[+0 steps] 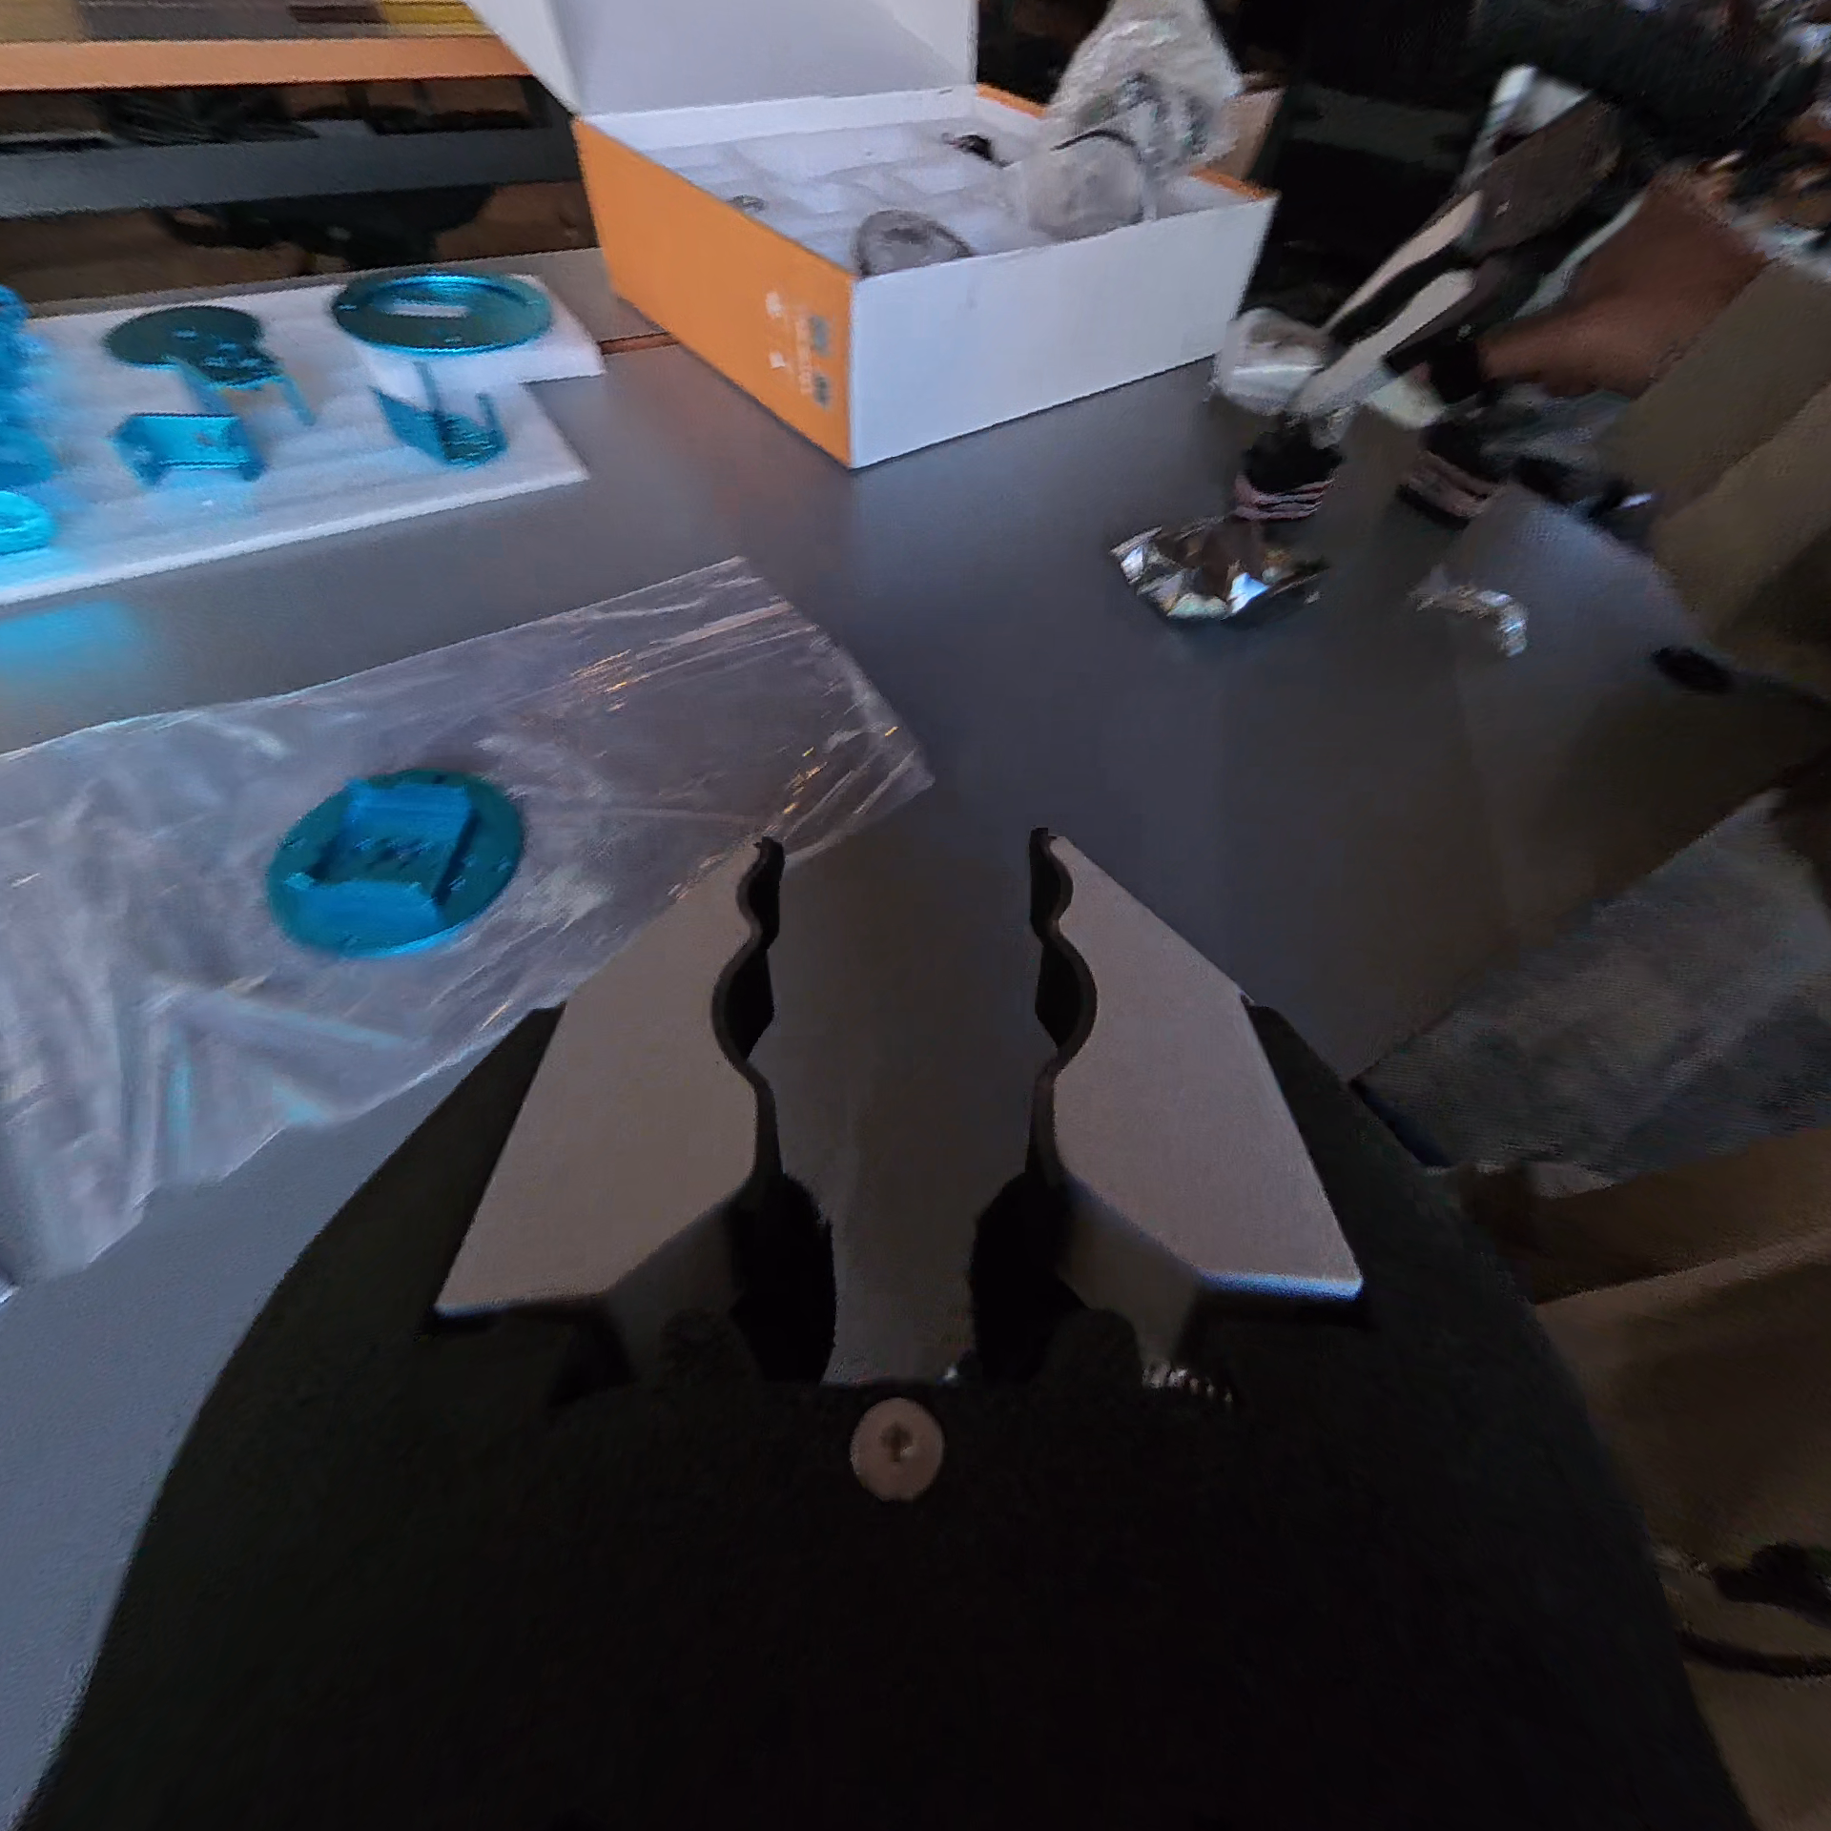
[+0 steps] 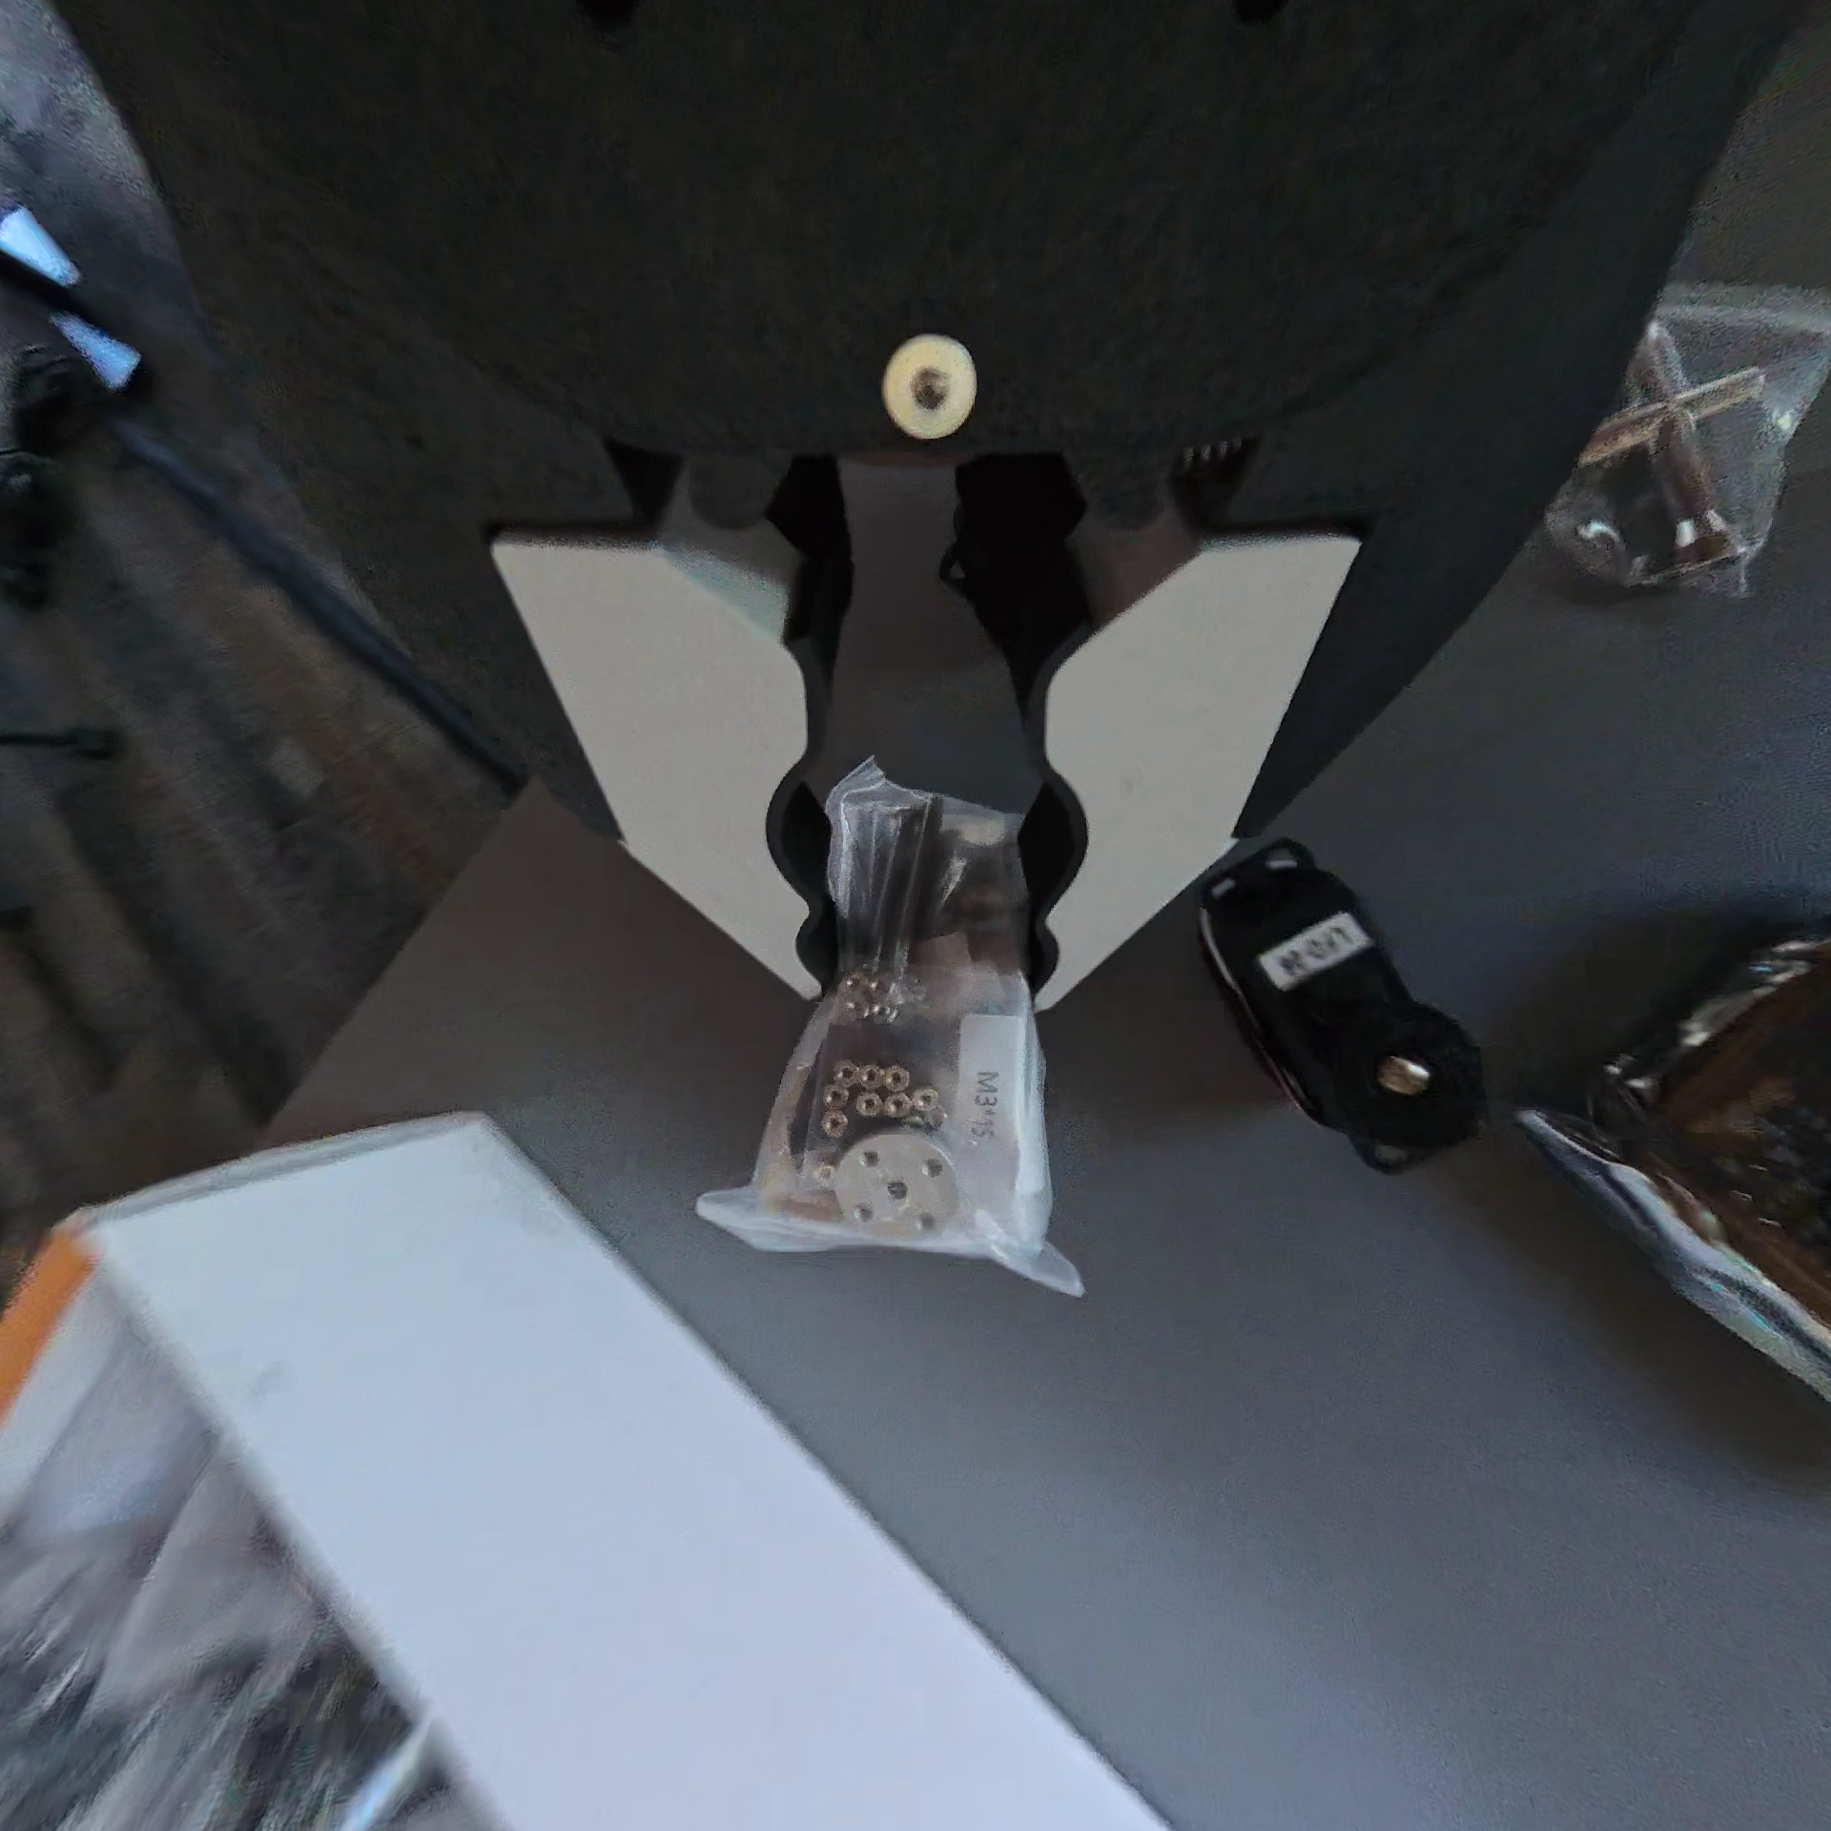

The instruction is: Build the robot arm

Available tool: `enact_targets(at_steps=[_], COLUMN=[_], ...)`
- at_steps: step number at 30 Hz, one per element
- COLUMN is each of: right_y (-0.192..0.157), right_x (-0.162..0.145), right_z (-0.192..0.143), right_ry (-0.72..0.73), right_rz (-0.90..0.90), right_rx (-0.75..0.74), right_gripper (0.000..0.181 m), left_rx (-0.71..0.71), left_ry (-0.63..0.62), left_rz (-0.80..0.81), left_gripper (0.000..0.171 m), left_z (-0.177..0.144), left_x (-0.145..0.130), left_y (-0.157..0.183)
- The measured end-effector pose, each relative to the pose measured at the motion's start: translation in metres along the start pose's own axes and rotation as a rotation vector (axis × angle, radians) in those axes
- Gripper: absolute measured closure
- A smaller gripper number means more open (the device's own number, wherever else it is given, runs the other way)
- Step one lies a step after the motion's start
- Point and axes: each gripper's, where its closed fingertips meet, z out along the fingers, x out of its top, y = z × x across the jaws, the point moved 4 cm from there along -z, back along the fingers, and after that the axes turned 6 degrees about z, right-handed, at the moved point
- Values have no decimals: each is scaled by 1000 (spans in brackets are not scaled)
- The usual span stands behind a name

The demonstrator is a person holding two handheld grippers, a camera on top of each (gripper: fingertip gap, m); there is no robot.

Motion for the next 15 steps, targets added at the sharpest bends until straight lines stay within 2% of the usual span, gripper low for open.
enact_targets(at_steps=[2,4,6,8,11,14,15], right_y=[-18,-54,-110,-160,-218,-253,-258], right_x=[25,55,83,105,124,130,131], right_z=[-20,-47,-75,-98,-113,-104,-101], right_ry=[154,348,566,756,960,1016,1042], right_rz=[-173,-327,-417,-425,-408,-448,-432], right_rx=[-46,-65,69,208,294,218,251], right_gripper=[148,149,149,149,149,149,149], left_rx=[-118,-235,-357,-493,-711,-756,-763], left_ry=[28,53,84,104,185,286,296], left_rz=[-49,-112,-177,-280,-457,-583,-601], left_gripper=[122,122,122,121,122,123,125], left_z=[23,48,74,94,99,90,85], left_x=[14,33,52,66,80,81,77], left_y=[3,7,12,18,30,20,15])
